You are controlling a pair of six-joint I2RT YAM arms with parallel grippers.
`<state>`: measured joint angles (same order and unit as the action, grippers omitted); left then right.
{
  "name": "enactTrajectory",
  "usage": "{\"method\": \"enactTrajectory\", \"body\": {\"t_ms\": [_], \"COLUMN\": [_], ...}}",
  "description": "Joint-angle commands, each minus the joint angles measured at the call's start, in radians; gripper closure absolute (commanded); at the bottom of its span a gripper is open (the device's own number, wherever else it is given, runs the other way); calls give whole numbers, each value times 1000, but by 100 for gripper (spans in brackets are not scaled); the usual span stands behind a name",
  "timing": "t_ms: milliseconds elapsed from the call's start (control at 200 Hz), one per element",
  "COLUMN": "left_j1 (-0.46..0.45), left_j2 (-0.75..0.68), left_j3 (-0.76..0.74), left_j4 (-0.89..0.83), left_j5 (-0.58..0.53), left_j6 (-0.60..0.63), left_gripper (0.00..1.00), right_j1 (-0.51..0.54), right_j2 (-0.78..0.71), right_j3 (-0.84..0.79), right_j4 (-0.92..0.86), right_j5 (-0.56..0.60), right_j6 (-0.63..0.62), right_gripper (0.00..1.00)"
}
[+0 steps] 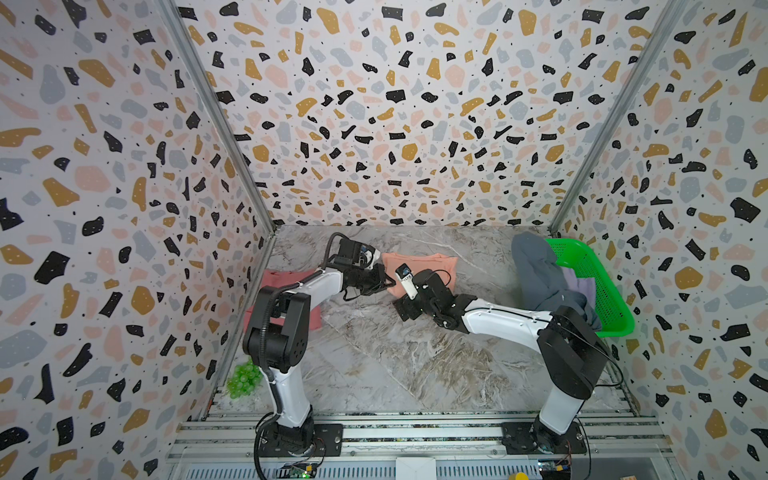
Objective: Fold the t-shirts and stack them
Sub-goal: 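Lift the folded peach shirt with both grippers and carry it toward the pink shirt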
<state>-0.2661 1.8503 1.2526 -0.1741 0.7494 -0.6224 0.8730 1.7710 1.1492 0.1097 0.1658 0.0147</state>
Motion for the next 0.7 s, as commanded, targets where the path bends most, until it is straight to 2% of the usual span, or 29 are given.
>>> {"method": "enactTrajectory", "body": {"t_ms": [0,95,225,370,416,491,531,576,636,696], "left_j1": [-5,-15,-40,-42,-43,-42,-41,-36,-24,-8], "left_j2": [-20,-15,-46,-88,-106,-140,-161,-186,-216,-233], "left_j3": [41,44,19,-47,-74,-113,-126,-143,-184,-239], "left_j4": [18,0,-3,-6,-5,2,10,23,68,142], "left_j5": [60,71,56,49,45,36,17,-23,-73,-91], "left_j6": [-48,-64,-78,-95,-104,-113,-121,-145,-201,-284], "left_gripper": [93,92,89,88,83,65,56,43,31,26], "right_j1": [4,4,4,1,0,-8,-9,-10,-9,-9], "right_j2": [28,71,117,120,104,80,72,62,40,16], "right_j3": [0,39,84,77,60,42,34,30,12,-16], "right_j4": [101,136,155,167,174,160,147,118,105,99], "right_j5": [145,203,194,217,196,134,110,73,38,9], "right_j6": [-113,-150,-201,-225,-230,-229,-222,-217,-201,-193], "right_gripper": [6,7,9,18,28,66,78,86,89,90]}}
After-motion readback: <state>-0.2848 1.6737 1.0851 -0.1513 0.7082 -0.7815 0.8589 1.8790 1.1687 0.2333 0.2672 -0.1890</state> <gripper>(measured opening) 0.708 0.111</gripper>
